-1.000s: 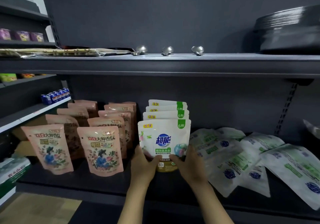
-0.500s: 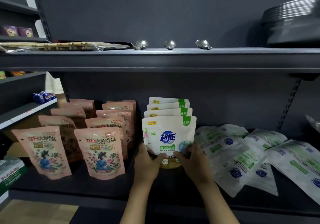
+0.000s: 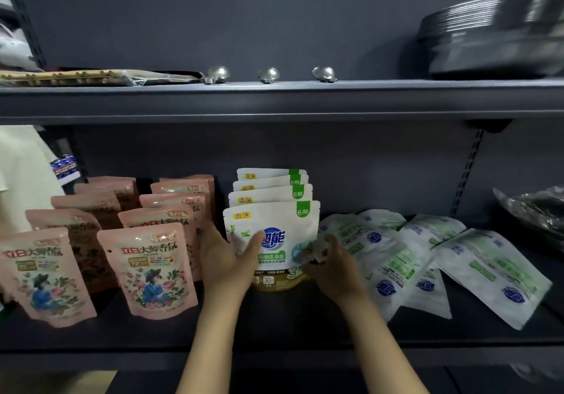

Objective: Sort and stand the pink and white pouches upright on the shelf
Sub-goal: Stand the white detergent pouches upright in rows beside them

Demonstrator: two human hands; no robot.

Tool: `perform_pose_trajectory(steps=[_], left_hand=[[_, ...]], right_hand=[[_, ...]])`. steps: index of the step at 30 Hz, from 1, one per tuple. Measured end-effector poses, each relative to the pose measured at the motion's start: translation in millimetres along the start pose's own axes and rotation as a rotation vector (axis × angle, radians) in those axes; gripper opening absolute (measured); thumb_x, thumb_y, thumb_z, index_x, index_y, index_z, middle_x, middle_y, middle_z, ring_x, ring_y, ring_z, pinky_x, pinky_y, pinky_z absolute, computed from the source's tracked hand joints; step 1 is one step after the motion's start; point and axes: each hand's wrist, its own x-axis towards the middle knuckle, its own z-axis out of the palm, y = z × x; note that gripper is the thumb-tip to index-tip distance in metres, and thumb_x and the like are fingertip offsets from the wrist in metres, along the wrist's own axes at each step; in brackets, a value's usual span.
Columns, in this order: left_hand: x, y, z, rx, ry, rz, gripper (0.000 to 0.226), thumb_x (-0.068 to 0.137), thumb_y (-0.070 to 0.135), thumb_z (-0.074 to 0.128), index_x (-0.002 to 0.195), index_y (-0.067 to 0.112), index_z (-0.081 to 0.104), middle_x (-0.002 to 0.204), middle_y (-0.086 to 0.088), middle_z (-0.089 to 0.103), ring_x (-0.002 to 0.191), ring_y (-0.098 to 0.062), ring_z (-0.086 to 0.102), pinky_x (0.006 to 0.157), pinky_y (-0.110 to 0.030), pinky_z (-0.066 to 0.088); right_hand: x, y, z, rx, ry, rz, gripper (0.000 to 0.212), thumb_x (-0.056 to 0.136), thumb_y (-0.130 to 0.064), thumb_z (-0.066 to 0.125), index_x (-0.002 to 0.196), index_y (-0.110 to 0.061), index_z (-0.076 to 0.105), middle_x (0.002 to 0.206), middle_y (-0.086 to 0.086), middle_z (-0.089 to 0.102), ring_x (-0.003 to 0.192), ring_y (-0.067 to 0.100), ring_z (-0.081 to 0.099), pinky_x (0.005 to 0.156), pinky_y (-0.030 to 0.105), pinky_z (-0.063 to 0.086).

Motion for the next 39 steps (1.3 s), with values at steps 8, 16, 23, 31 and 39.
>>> perform_pose_trajectory(steps=[8, 16, 23, 31, 39], left_hand=[[-8, 59, -2, 0.08, 0.178, 0.156, 0.089, 0.068, 0.067, 0.051, 0.136, 0.011, 0.038, 0.141, -0.014, 0.042, 0.131, -0.032, 0.04, 0.106, -0.052, 0.037], [-62, 98, 57, -0.058, 0.103, 0.181, 0.077, 0.082, 0.038, 0.064, 0.143, 0.008, 0.029, 0.15, -0.008, 0.03, 0.141, -0.022, 0.026, 0.112, -0.046, 0.031], [-81, 97, 61, -0.053, 0.112, 0.127, 0.07, 0.083, 0.034, 0.065, 0.14, 0.007, 0.034, 0.148, -0.009, 0.032, 0.14, -0.024, 0.028, 0.113, -0.038, 0.03], [-79, 97, 39, -0.099, 0.133, 0.056, 0.059, 0.086, 0.03, 0.063, 0.137, 0.015, 0.04, 0.135, -0.002, 0.05, 0.124, -0.019, 0.047, 0.096, -0.027, 0.04], [-65, 85, 19, -0.018, 0.154, 0.059, 0.017, 0.088, 0.024, 0.06, 0.104, 0.019, 0.061, 0.081, 0.001, 0.065, 0.087, -0.02, 0.063, 0.071, -0.024, 0.042]], right_hand=[[-7, 12, -62, 0.017, 0.078, 0.047, 0.061, 0.087, -0.025, 0.062, 0.141, -0.013, 0.036, 0.139, 0.009, 0.049, 0.126, 0.027, 0.047, 0.097, 0.031, 0.04], [-30, 73, -122, 0.136, 0.247, 0.182, 0.046, 0.092, -0.027, 0.057, 0.133, -0.012, 0.044, 0.128, 0.01, 0.058, 0.111, 0.023, 0.057, 0.073, 0.019, 0.036], [-22, 93, -115, 0.216, 0.189, 0.23, 0.038, 0.092, -0.021, 0.054, 0.129, -0.013, 0.047, 0.117, 0.009, 0.064, 0.082, 0.013, 0.053, 0.046, 0.005, 0.037], [10, 79, -75, 0.433, -0.055, 0.235, 0.043, 0.092, -0.013, 0.052, 0.132, -0.018, 0.035, 0.093, 0.009, 0.054, 0.079, 0.021, 0.052, 0.06, 0.023, 0.044], [35, 64, -60, 0.55, -0.16, 0.185, 0.018, 0.092, -0.005, 0.05, 0.08, -0.018, 0.053, 0.073, -0.002, 0.053, 0.062, 0.009, 0.051, 0.058, 0.024, 0.045]])
